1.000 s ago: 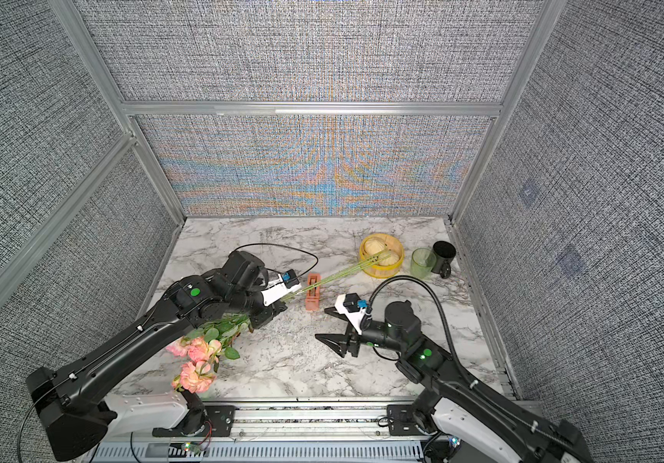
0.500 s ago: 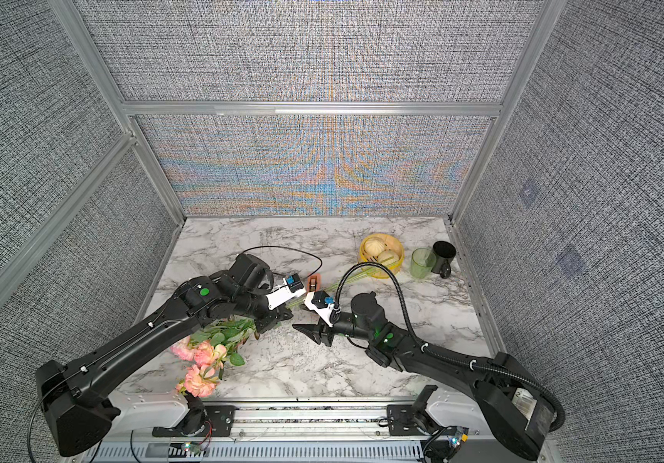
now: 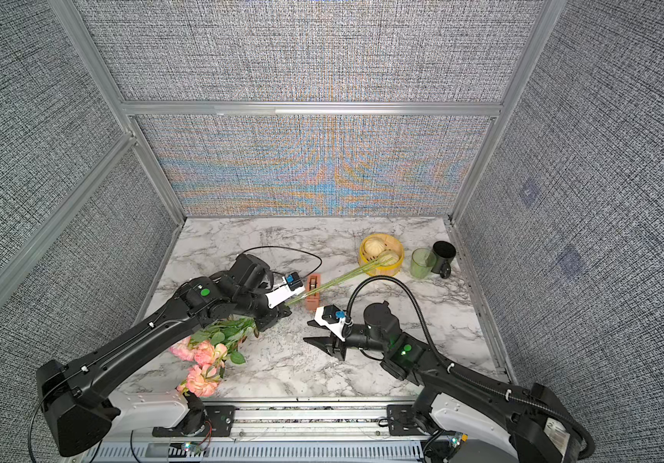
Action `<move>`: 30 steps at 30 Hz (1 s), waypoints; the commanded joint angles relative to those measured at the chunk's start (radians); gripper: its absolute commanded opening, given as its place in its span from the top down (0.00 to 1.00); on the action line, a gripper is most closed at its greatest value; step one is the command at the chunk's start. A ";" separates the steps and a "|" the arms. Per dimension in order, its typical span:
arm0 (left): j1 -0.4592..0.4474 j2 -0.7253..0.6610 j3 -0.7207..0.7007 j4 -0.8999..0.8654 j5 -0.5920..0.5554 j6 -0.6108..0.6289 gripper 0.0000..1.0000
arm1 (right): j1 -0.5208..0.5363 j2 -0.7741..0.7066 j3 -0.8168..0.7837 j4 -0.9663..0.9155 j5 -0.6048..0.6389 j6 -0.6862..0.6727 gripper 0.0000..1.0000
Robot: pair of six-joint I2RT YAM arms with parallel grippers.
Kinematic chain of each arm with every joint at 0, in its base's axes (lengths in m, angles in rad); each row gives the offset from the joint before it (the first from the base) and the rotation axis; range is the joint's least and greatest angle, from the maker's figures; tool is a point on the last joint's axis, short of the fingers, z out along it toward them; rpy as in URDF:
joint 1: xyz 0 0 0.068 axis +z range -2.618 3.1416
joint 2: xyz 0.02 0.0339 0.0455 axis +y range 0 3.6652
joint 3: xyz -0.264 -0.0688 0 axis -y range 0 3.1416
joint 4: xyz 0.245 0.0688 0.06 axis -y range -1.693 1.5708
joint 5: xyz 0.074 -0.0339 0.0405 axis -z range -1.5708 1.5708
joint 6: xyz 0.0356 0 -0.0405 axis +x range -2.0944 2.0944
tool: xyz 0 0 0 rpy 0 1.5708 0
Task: Wrap bouquets with tape
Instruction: Wrap the tape around the bouquet.
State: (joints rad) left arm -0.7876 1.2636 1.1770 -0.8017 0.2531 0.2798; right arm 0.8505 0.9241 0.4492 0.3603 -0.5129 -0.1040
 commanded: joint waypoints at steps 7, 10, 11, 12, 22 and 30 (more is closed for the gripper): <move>0.002 0.000 0.027 -0.053 0.034 0.016 1.00 | -0.051 -0.095 -0.028 -0.077 0.228 -0.004 0.41; 0.000 -0.007 0.036 -0.086 0.059 0.031 1.00 | -0.080 -0.103 -0.004 -0.110 0.218 -0.031 0.39; 0.000 -0.008 0.041 -0.097 0.049 0.030 1.00 | -0.088 -0.118 0.003 -0.133 0.214 -0.042 0.39; 0.001 -0.007 0.045 -0.110 0.040 0.031 1.00 | -0.097 -0.138 0.005 -0.151 0.209 -0.049 0.39; 0.000 0.003 0.082 -0.151 0.153 0.038 1.00 | -0.125 -0.001 -0.074 0.121 0.263 -0.109 0.43; -0.001 0.022 0.091 -0.134 0.182 0.018 1.00 | -0.030 0.216 -0.053 0.474 0.145 -0.071 0.49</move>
State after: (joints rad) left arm -0.7887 1.2778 1.2572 -0.9413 0.4152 0.3050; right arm 0.7929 1.1130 0.3859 0.6281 -0.3000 -0.1898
